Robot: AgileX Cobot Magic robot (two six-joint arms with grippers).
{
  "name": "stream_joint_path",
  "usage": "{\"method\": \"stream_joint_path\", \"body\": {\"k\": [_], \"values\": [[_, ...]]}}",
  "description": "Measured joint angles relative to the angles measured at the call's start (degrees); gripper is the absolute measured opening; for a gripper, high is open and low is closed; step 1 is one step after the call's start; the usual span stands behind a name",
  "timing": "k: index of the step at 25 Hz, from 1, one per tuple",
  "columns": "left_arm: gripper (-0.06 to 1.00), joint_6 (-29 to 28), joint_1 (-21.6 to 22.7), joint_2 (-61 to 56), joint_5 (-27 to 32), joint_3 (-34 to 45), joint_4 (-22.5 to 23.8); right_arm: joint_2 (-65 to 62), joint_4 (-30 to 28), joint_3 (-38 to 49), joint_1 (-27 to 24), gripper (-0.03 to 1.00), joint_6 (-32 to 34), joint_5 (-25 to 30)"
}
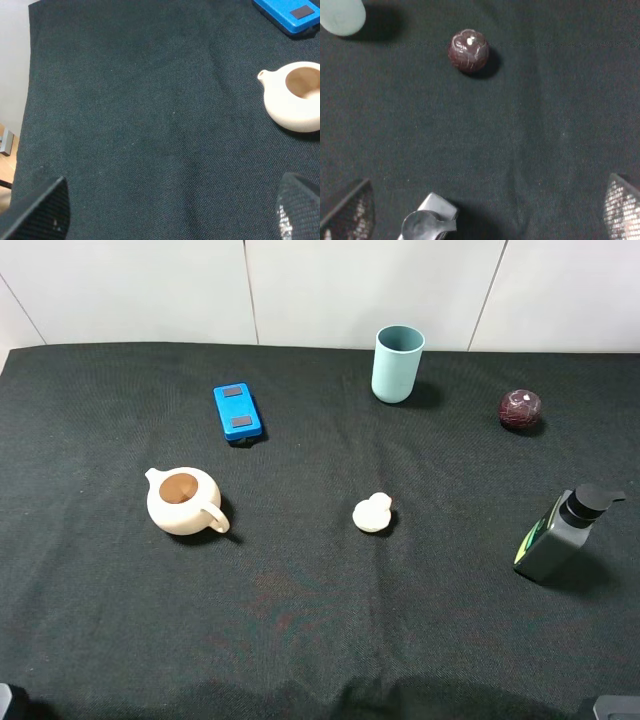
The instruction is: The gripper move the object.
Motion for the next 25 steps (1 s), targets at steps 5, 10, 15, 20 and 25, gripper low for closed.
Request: {"method": "stream_joint_path", "body": {"k": [5,10,15,20,25], "values": [[0.88,0.00,0.00,0.00,0.00,0.00,0.00,8.56,1.67,-7.54,0.00,0.69,0.00,3.28],[0.88,0.00,0.00,0.00,0.00,0.00,0.00,16.58,2.89,-14.05,0.00,0.69,0.00,6.12],[0.88,0.00,0.00,0.00,0.00,0.00,0.00,23.68,2.92,-18.93,0.00,0.69,0.00,7.82],[0.88,0.00,0.00,0.00,0.00,0.00,0.00,29.77,3.30,-22.28,0.00,0.69,0.00,8.48],[0.88,0.00,0.00,0.00,0.00,0.00,0.00,34.74,4.56,-24.41,0.00,0.69,0.00,8.90]]}}
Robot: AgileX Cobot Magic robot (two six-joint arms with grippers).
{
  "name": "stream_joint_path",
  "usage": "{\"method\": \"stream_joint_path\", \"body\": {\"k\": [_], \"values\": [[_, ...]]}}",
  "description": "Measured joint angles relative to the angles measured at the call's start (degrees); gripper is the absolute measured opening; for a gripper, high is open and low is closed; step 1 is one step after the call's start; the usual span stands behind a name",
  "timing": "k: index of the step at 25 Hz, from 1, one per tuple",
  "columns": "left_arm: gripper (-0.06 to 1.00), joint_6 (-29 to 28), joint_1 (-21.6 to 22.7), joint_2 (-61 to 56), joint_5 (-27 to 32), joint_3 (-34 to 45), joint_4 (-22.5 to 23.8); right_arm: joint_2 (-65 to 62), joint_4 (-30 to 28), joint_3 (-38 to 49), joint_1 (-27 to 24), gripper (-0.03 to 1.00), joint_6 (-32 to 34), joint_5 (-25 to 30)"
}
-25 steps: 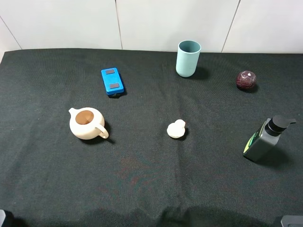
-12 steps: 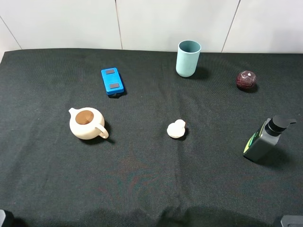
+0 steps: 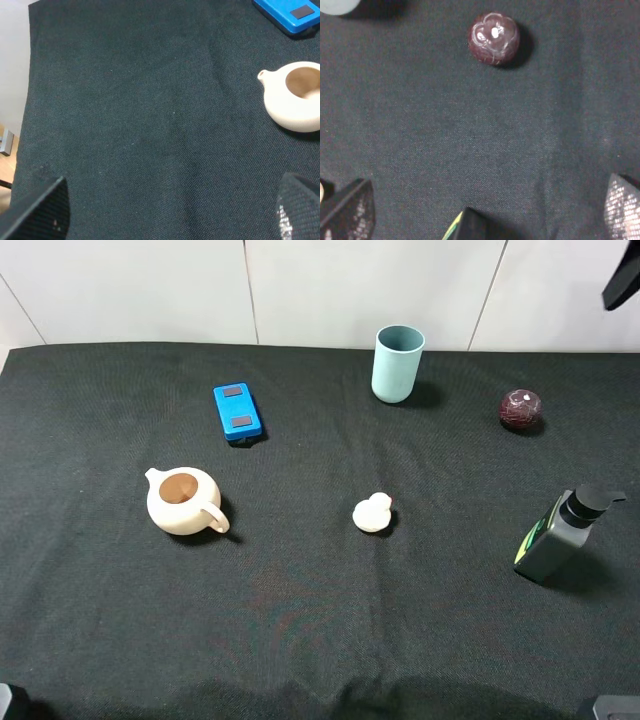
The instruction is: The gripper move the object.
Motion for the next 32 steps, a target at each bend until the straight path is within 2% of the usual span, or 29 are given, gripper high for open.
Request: {"method": "stream_joint_path", "body": {"k": [7,32], "values": [[0.88,0.00,0.00,0.00,0.00,0.00,0.00,4.85,0.41,-0.25,0.00,0.69,-0.48,-0.60],[0.88,0.00,0.00,0.00,0.00,0.00,0.00,22.85,3.85,-0.61,0.00,0.69,-2.80,-13.88]]}}
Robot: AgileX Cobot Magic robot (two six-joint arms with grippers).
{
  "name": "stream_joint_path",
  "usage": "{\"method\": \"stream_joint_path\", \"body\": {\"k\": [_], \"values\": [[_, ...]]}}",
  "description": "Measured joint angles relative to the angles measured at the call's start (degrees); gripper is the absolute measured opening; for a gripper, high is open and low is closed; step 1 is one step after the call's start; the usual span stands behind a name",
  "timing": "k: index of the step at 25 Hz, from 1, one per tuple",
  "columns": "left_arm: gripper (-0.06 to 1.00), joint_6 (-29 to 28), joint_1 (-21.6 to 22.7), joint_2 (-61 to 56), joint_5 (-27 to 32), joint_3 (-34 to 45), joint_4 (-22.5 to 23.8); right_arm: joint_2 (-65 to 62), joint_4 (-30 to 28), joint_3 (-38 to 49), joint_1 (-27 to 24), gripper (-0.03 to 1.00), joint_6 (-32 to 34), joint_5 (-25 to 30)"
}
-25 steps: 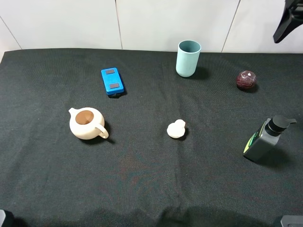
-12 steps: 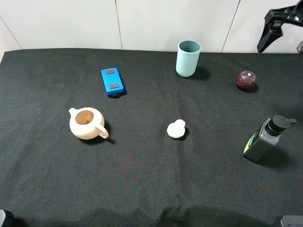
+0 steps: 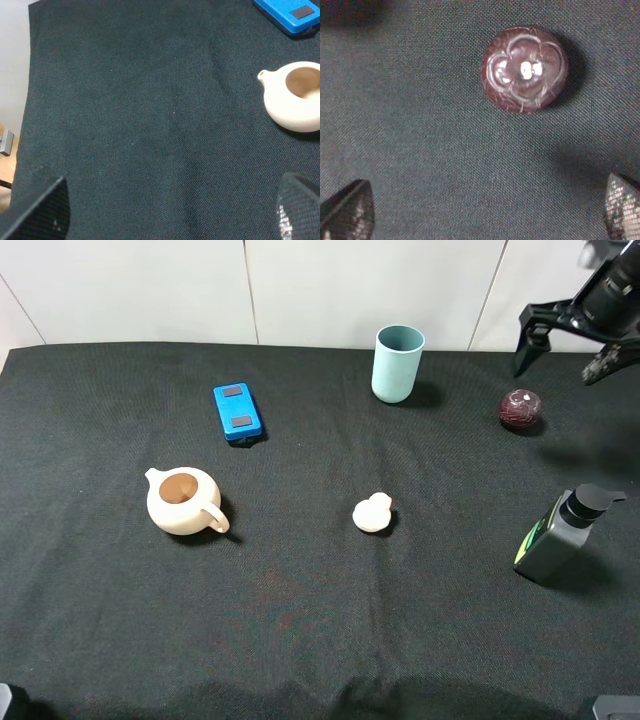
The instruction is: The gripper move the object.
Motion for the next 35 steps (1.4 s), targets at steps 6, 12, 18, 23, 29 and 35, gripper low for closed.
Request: {"method": "stream_joint_path", "body": {"k": [6,12,18,23,29,35], "values": [[0.88,0.00,0.00,0.00,0.00,0.00,0.00,4.68,0.00,-2.41,0.00,0.69,-0.02,-0.97],[0.88,0.00,0.00,0.00,0.00,0.00,0.00,9.59,0.00,-7.16,0.00,0.69,-0.02,-0.85],[0.88,0.00,0.00,0.00,0.00,0.00,0.00,14.06,0.00,-10.68,0.00,0.69,-0.02,-0.42],[0.88,0.00,0.00,0.00,0.00,0.00,0.00,16.07,-0.62,-11.80,0.00,0.69,-0.02,-0.91],[0.88,0.00,0.00,0.00,0.00,0.00,0.00,18.82,-0.85,-12.32,0.00,0.69,-0.02,-0.96],[0.88,0.00,0.00,0.00,0.00,0.00,0.00,20.83,-1.05,-12.49,0.00,0.69,-0.02,-1.44]]}}
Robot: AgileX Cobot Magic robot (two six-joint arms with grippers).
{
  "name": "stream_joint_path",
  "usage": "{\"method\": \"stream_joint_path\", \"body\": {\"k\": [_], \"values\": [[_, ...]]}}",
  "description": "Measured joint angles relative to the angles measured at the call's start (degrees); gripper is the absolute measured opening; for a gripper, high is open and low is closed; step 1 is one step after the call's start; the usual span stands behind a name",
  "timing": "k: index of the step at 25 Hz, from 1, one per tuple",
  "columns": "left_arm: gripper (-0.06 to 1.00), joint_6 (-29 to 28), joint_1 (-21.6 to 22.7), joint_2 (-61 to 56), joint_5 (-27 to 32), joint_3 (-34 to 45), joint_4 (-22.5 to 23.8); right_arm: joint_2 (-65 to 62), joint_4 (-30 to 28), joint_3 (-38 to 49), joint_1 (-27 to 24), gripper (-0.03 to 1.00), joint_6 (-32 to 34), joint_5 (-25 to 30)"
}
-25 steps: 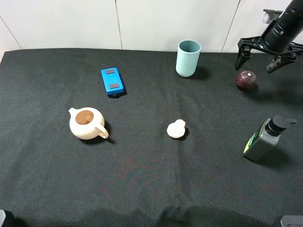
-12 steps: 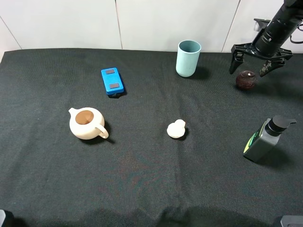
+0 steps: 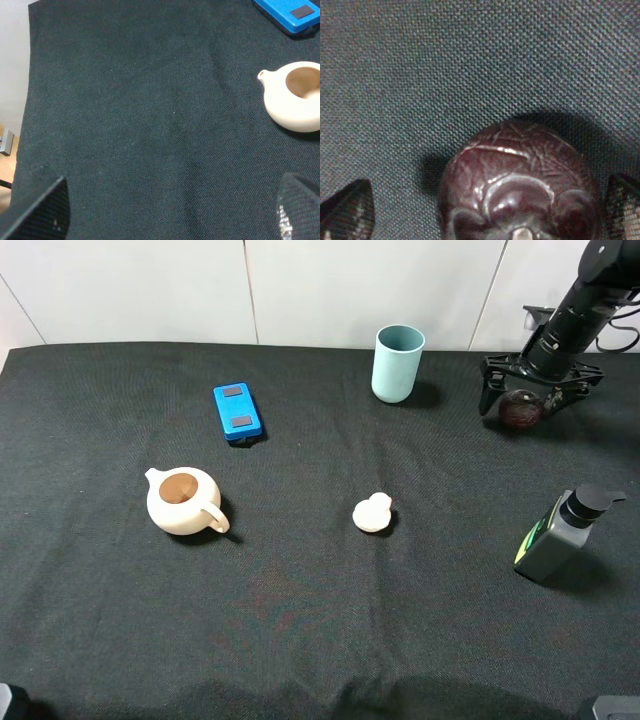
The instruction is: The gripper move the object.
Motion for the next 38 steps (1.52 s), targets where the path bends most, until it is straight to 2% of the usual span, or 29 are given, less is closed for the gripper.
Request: {"method": "stream_joint_path", "body": {"k": [12,14,16,17,30,38], "values": [[0.88,0.00,0.00,0.00,0.00,0.00,0.00,1.86,0.00,-0.22,0.00,0.68,0.00,0.01],[0.88,0.00,0.00,0.00,0.00,0.00,0.00,1.86,0.00,-0.22,0.00,0.60,0.00,0.06],[0.88,0.00,0.00,0.00,0.00,0.00,0.00,1.93,0.00,-0.22,0.00,0.46,0.00,0.06],[0.88,0.00,0.00,0.00,0.00,0.00,0.00,1.93,0.00,-0.22,0.00,0.44,0.00,0.06],[0.88,0.00,0.00,0.00,0.00,0.00,0.00,1.94,-0.48,-0.70,0.00,0.44,0.00,0.72],[0.88,0.00,0.00,0.00,0.00,0.00,0.00,1.99,-1.51,-5.00,0.00,0.44,0.00,7.37]]}}
